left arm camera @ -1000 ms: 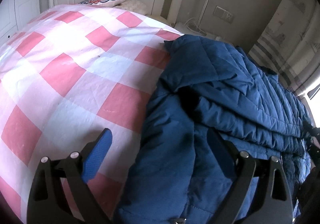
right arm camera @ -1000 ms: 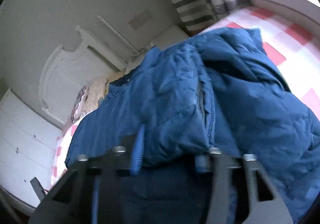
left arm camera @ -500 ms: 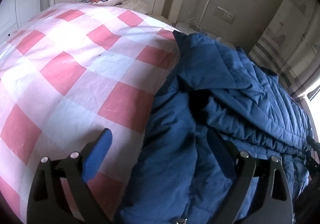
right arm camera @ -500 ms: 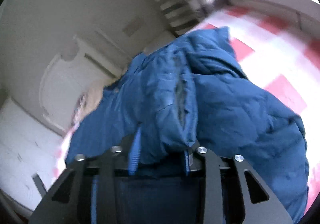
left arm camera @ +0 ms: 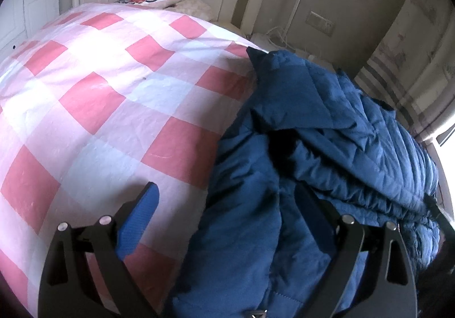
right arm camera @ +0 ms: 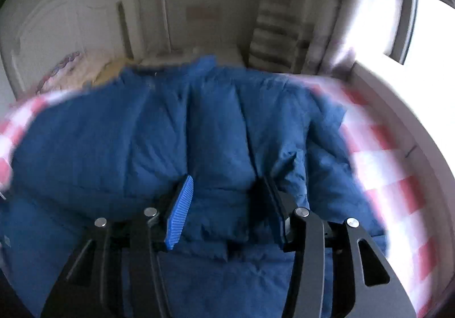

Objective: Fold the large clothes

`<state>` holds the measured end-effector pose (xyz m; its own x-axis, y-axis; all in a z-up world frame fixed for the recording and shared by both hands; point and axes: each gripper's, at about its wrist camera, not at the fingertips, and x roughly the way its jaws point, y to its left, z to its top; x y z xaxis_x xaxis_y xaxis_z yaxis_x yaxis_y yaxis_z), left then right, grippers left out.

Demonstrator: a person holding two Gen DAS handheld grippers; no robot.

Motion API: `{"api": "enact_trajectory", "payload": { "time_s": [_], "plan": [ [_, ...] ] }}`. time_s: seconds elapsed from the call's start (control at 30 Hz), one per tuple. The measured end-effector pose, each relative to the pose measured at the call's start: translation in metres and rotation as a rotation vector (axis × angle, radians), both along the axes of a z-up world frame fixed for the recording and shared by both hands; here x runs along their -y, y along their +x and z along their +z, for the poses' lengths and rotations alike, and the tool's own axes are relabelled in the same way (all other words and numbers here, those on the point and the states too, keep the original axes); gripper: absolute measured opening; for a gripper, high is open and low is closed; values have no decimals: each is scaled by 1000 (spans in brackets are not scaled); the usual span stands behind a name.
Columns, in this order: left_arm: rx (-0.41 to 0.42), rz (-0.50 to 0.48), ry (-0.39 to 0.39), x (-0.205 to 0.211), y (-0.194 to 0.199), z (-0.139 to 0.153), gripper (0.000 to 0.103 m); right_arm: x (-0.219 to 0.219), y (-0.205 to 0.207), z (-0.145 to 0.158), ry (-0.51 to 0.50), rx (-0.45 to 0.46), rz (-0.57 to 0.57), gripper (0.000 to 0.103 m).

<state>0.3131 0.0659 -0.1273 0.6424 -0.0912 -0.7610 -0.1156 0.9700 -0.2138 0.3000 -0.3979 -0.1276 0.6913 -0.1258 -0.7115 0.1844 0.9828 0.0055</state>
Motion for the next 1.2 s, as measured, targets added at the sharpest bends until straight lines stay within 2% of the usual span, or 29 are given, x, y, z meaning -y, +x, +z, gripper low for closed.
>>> {"api": "enact_trajectory", "payload": {
  "time_s": [0.1,0.17,0.23,0.3,0.37,0.47,0.5,0.57,0.6,0.67,0.7,0.77,0.8,0.9,0.97,1.03,1.07,1.13,1.2],
  "plan": [
    [60,17,30,2,-12,20,94,-4,-2,-1,-33,-1,2,46],
    [111,-14,-23,6,-18,45,95,-7,-2,-1,-29,-3,5,46],
    [148,-89,-40,22,-16,77,96,-6,-4,-3,-26,-3,6,46],
    [161,-149,-24,40,-6,95,101,-4,-4,-4,-28,-2,4,46],
    [170,-184,62,68,15,103,101,-6,-2,-1,-29,0,3,46],
    [120,-224,140,97,46,82,101,-7,-3,-1,-26,1,7,46],
    [86,-233,158,104,55,68,101,-7,-4,-2,-26,1,7,47],
    [-43,-245,231,118,72,23,101,-6,-4,-3,-26,1,8,47],
    [-45,-248,246,120,72,9,101,-8,-7,-1,-24,3,14,47],
    [0,-242,267,122,64,10,101,-6,-6,-2,-22,5,15,47],
    [-20,-249,264,124,65,16,101,-10,-6,1,-18,6,15,48],
    [-2,-254,203,121,68,33,101,-9,-6,1,-13,7,17,49],
    [33,-247,189,121,71,48,101,-9,-6,1,-16,7,17,49],
    [83,-240,206,124,93,65,101,-8,-6,1,-18,8,17,49],
    [25,-222,215,126,120,55,101,-7,-5,1,-13,9,18,49],
    [-92,-192,238,124,150,23,101,-8,-7,1,-10,10,21,49],
    [-85,-192,236,126,153,14,101,-8,-7,1,-3,13,28,50],
    [-37,-192,271,130,148,13,101,-8,-5,1,1,14,30,50],
    [-36,-201,281,131,142,18,101,-8,-4,1,12,16,31,50]
  ]
}}
